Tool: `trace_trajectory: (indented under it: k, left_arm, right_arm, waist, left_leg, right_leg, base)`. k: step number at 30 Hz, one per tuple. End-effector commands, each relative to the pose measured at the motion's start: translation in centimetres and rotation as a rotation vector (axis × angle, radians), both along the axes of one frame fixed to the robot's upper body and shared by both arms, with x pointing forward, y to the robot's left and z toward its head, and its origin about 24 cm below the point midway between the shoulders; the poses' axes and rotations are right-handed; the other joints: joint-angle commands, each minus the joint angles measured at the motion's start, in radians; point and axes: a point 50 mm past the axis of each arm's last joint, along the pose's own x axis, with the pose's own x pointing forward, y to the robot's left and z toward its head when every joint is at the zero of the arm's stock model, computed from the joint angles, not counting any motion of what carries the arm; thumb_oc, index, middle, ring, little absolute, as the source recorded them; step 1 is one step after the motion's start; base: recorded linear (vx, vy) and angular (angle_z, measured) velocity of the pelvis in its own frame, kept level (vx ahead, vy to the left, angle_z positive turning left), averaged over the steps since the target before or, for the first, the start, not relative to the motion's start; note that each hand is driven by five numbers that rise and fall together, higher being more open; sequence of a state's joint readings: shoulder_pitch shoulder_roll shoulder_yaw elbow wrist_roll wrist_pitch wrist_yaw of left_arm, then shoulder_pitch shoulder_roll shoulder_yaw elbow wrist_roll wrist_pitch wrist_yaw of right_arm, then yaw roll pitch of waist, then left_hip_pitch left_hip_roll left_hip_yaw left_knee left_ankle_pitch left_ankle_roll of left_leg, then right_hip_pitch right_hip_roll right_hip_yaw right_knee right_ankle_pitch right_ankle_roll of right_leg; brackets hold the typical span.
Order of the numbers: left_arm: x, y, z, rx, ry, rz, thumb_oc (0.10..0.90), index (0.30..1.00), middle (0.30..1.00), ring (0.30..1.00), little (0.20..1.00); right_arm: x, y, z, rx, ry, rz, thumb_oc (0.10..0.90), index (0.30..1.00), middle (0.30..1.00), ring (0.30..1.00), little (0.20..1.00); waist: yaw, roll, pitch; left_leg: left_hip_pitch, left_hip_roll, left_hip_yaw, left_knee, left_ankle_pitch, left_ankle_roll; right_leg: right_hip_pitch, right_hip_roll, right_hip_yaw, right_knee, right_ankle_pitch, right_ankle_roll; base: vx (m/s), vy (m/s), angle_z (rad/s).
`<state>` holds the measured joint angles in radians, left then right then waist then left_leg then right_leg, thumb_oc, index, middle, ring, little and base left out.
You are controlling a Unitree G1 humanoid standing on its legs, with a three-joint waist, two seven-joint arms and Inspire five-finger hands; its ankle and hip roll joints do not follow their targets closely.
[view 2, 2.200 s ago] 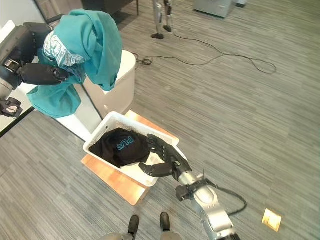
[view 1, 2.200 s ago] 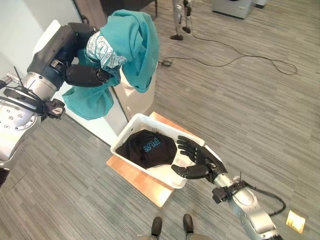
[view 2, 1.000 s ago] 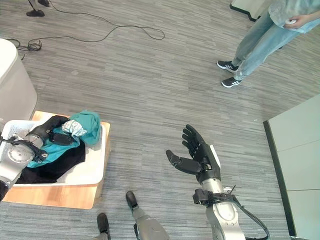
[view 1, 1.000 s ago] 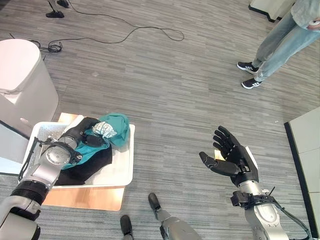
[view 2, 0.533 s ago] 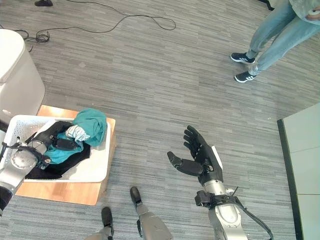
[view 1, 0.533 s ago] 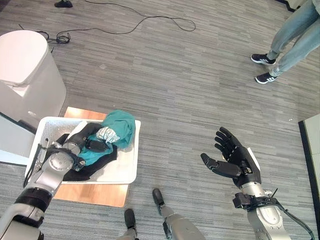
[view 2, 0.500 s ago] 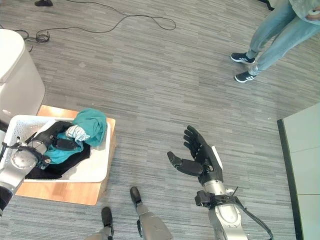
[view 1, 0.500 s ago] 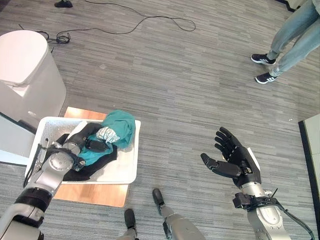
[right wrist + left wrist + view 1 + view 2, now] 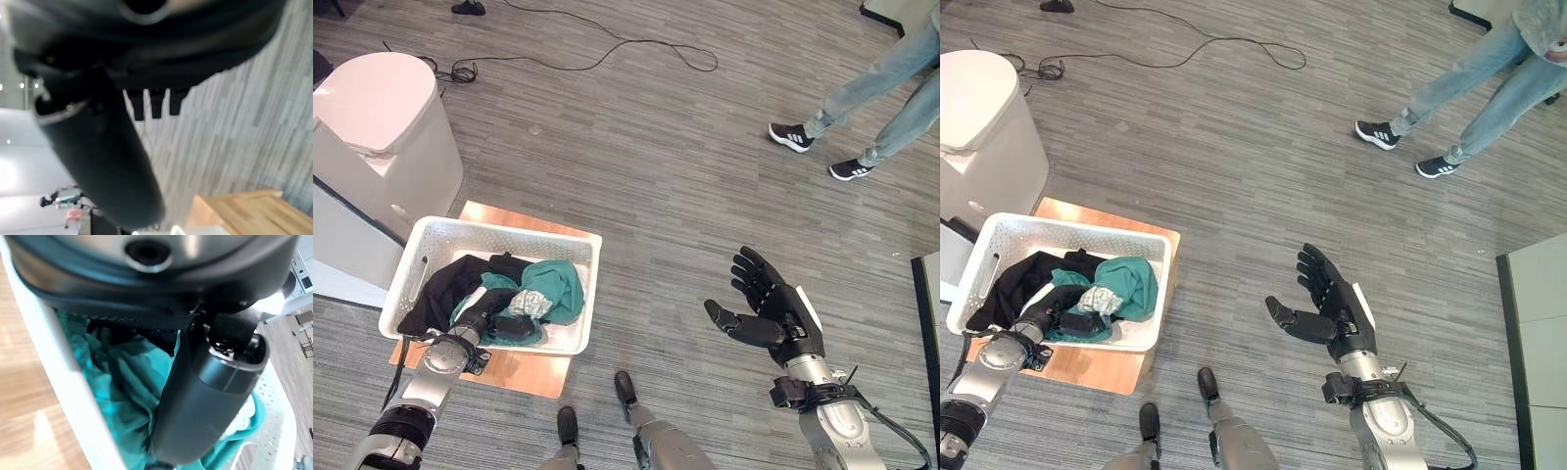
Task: Pick up bed clothes into laundry basket.
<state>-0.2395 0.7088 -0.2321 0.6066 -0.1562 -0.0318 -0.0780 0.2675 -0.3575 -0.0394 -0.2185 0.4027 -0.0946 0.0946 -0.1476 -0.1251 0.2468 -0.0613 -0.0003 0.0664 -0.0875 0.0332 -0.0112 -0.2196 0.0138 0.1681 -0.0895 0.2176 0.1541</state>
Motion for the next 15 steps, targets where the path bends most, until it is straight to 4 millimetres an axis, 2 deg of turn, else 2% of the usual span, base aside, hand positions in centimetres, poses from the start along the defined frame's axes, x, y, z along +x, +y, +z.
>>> trace_trajectory:
  k: [1, 2, 3, 4, 5, 6, 7, 8, 9, 12, 15]
  left_arm:
    - [3.4, -2.0, 7.5, -0.002, -0.264, -0.186, 0.800, 0.900, 0.900, 0.900, 0.900]
    - [3.4, -2.5, 8.9, -0.010, -0.293, -0.251, 0.800, 0.900, 0.900, 0.900, 0.900]
    - [3.4, -2.5, 8.9, -0.009, -0.293, -0.251, 0.800, 0.900, 0.900, 0.900, 0.900]
    - [3.0, -3.3, 11.5, -0.009, -0.344, -0.358, 0.800, 0.900, 0.900, 0.900, 0.900]
    - [2.6, -3.9, 13.2, -0.002, -0.356, -0.440, 0.800, 0.900, 0.900, 0.900, 0.900]
    - [2.6, -3.9, 13.2, -0.001, -0.354, -0.440, 0.800, 0.900, 0.900, 0.900, 0.900]
    - [2.1, -4.6, 14.9, -0.001, -0.376, -0.518, 0.800, 0.900, 0.900, 0.900, 0.900]
    - [2.0, -4.5, 15.0, 0.000, -0.375, -0.517, 0.800, 0.900, 0.900, 0.900, 0.900]
    - [0.0, -5.8, 18.5, 0.019, -0.403, -0.683, 0.800, 0.900, 0.900, 0.900, 0.900]
    - [-2.2, -6.3, 21.0, 0.029, -0.423, -0.778, 0.800, 0.900, 0.900, 0.900, 0.900]
    - [-4.1, -4.4, 21.8, -0.147, -0.554, -0.692, 0.800, 0.900, 0.900, 0.900, 0.900]
  right_arm:
    - [0.2, -0.3, 5.7, -0.067, -0.273, 0.057, 0.800, 0.900, 0.900, 0.900, 0.900]
    - [0.2, -0.3, 5.9, -0.075, -0.277, 0.067, 0.800, 0.900, 0.900, 0.900, 0.900]
    - [0.2, -0.3, 5.9, -0.075, -0.277, 0.067, 0.800, 0.900, 0.900, 0.900, 0.900]
    - [0.2, -0.2, 6.1, -0.076, -0.283, 0.086, 0.800, 0.900, 0.900, 0.900, 0.900]
    - [0.2, -0.1, 6.0, -0.076, -0.281, 0.100, 0.800, 0.900, 0.900, 0.900, 0.900]
    - [0.2, -0.1, 6.0, -0.073, -0.281, 0.100, 0.800, 0.900, 0.900, 0.900, 0.900]
    - [0.1, 0.0, 6.1, -0.073, -0.283, 0.113, 0.800, 0.900, 0.900, 0.900, 0.900]
    - [0.1, 0.0, 6.0, -0.071, -0.284, 0.114, 0.800, 0.900, 0.900, 0.900, 0.900]
    - [-0.1, 0.3, 5.9, -0.073, -0.281, 0.140, 0.800, 0.900, 0.900, 0.900, 0.900]
    - [-0.3, 0.5, 5.4, -0.076, -0.269, 0.152, 0.800, 0.900, 0.900, 0.900, 0.900]
    - [-0.2, 0.8, 5.3, -0.076, -0.272, 0.174, 0.800, 0.900, 0.900, 0.900, 0.900]
  waist:
    - [0.019, 0.038, -0.044]
    - [0.022, 0.043, -0.045]
    - [0.021, 0.043, -0.045]
    - [0.027, 0.053, -0.048]
    - [0.030, 0.059, -0.053]
    - [0.029, 0.057, -0.053]
    - [0.034, 0.063, -0.056]
    - [0.033, 0.061, -0.056]
    - [0.048, 0.073, -0.069]
    - [0.069, 0.083, -0.083]
    - [0.099, 0.090, -0.094]
  left_leg:
    - [-0.014, 0.001, -0.106, 0.000, -0.051, -0.009]
    - [-0.013, 0.000, -0.107, 0.000, -0.050, -0.009]
    - [-0.013, 0.000, -0.107, 0.000, -0.050, -0.009]
    - [-0.014, -0.002, -0.110, 0.000, -0.049, -0.011]
    - [-0.013, -0.004, -0.112, 0.000, -0.048, -0.012]
    - [-0.012, -0.004, -0.112, 0.000, -0.048, -0.012]
    - [-0.012, -0.006, -0.116, 0.000, -0.047, -0.013]
    - [-0.012, -0.006, -0.116, 0.000, -0.047, -0.013]
    - [-0.007, -0.010, -0.128, 0.000, -0.045, -0.014]
    - [0.000, -0.017, -0.143, 0.000, -0.044, -0.016]
    - [0.011, -0.027, -0.167, 0.000, -0.040, -0.014]
  right_leg:
    - [0.076, -0.042, -0.035, 0.002, -0.123, 0.056]
    - [0.078, -0.044, -0.038, 0.002, -0.123, 0.056]
    - [0.078, -0.044, -0.038, 0.002, -0.124, 0.056]
    - [0.081, -0.048, -0.043, 0.002, -0.124, 0.057]
    - [0.083, -0.050, -0.047, 0.002, -0.125, 0.058]
    - [0.083, -0.050, -0.048, 0.002, -0.125, 0.058]
    - [0.085, -0.052, -0.050, 0.002, -0.125, 0.058]
    - [0.086, -0.052, -0.050, 0.002, -0.126, 0.057]
    - [0.097, -0.059, -0.060, 0.002, -0.129, 0.058]
    - [0.110, -0.067, -0.073, 0.002, -0.133, 0.057]
    - [0.127, -0.083, -0.087, 0.010, -0.139, 0.054]
  base:
    - [0.01, 0.006, 0.05]
    - [0.00, 0.002, 0.08]
    - [0.00, 0.003, 0.10]
    - [0.00, -0.002, 0.08]
    - [0.00, -0.002, 0.07]
    - [0.01, -0.012, 0.06]
    - [0.00, -0.006, 0.11]
    - [0.01, -0.029, 0.13]
    - [0.01, -0.027, 0.10]
    - [0.02, -0.021, 0.30]
    - [0.02, -0.008, 0.20]
